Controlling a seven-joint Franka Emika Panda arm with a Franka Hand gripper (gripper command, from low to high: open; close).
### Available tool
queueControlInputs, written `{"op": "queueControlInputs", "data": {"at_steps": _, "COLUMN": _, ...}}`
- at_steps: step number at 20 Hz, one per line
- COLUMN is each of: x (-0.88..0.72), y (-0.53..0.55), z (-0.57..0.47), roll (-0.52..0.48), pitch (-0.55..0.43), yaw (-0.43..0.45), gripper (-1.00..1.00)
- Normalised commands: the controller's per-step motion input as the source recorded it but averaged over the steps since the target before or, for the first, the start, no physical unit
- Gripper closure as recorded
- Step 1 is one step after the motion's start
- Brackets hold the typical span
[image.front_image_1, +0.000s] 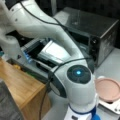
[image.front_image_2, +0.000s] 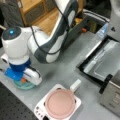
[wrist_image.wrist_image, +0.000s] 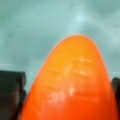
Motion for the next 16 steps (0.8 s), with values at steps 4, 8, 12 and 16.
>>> {"op": "queueControlInputs", "data": {"at_steps": 4, "x": 0.00, "y": -0.05, "z": 0.24, "roll": 0.049, "pitch": 0.170, "yaw": -0.078, "gripper": 1.00}}
{"op": "queueControlInputs", "data": {"at_steps": 8, "x": 0.06, "y": 0.01, "z": 0.16, "roll": 0.038, "pitch": 0.121, "yaw": -0.103, "gripper": 1.00}}
{"op": "queueControlInputs", "data": {"at_steps": 12, "x": 0.04, "y": 0.14, "z": 0.17, "roll": 0.043, "pitch": 0.082, "yaw": -0.144, "gripper": 1.00}}
{"op": "queueControlInputs", "data": {"at_steps": 16, "x": 0.02, "y": 0.33, "z": 0.10, "roll": 0.056, "pitch": 0.034, "yaw": -0.224, "gripper": 1.00}}
